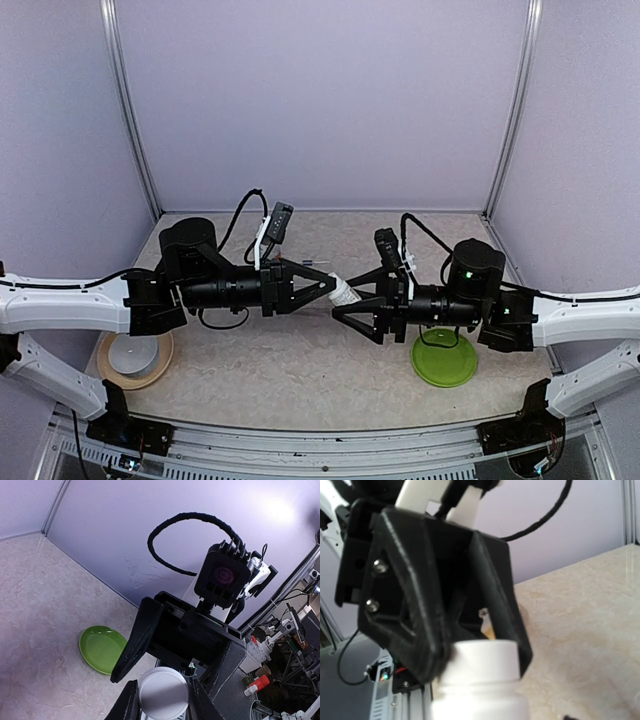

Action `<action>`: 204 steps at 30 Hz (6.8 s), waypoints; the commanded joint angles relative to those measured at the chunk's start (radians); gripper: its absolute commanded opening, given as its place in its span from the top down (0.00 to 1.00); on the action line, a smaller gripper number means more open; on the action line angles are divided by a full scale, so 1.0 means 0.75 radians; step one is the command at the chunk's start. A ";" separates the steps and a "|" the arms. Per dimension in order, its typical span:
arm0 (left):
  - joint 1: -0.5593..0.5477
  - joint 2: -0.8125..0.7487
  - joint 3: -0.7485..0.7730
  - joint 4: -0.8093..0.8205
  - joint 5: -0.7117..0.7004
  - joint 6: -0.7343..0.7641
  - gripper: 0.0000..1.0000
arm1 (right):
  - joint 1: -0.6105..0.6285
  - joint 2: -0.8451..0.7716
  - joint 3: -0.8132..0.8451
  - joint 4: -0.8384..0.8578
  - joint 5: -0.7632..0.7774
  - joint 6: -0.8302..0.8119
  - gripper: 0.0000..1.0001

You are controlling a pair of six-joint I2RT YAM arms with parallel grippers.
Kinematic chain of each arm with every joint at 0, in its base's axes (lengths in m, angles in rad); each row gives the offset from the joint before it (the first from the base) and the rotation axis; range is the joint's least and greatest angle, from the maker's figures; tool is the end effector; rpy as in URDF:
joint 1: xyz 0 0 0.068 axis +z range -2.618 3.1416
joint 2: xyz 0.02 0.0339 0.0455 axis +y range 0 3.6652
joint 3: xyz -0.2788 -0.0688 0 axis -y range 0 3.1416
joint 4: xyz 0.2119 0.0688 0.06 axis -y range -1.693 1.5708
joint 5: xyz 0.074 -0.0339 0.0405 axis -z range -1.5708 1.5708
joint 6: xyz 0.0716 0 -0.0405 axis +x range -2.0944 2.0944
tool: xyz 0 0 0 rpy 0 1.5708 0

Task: Sort the pills into containers
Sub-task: Pass from the right arm to the left, then place the pill bottle at the center of the board, then pick up the pill bottle from the center of the board.

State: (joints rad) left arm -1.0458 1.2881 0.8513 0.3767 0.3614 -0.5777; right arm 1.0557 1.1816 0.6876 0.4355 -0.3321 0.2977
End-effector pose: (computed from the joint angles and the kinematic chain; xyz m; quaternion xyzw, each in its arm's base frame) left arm 0.1286 -0.2726 0.3375 0.2859 0.6681 -0.5793 0.3692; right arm 0.1130 0.2470 0.3155 -0.3708 0.6246 0.5175 0.4523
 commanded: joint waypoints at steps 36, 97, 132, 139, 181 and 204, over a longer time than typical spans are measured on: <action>0.203 -0.035 -0.026 -0.511 -0.604 0.142 0.78 | -0.016 -0.099 -0.029 -0.234 0.460 -0.051 0.00; 0.856 0.692 0.249 -0.459 -0.863 0.339 0.79 | -0.028 -0.108 -0.117 -0.198 0.463 -0.004 0.00; 0.887 0.584 0.240 -0.415 -0.755 0.341 0.16 | -0.031 -0.064 -0.092 -0.199 0.438 -0.016 0.00; 0.883 0.578 0.296 -0.432 -0.661 0.333 0.09 | -0.033 -0.053 -0.077 -0.217 0.437 -0.026 0.00; 0.716 1.045 0.880 -0.629 -0.732 0.510 0.07 | -0.044 -0.052 -0.120 -0.202 0.435 -0.004 0.00; 0.717 1.044 0.859 -0.598 -0.627 0.498 0.70 | -0.045 -0.046 -0.145 -0.186 0.430 0.006 0.00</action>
State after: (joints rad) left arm -0.5030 2.0773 1.4967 -0.0883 -0.1349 -0.2012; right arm 1.0306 1.1519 0.5926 0.2745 -0.0032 0.2909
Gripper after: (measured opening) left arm 0.536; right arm 0.996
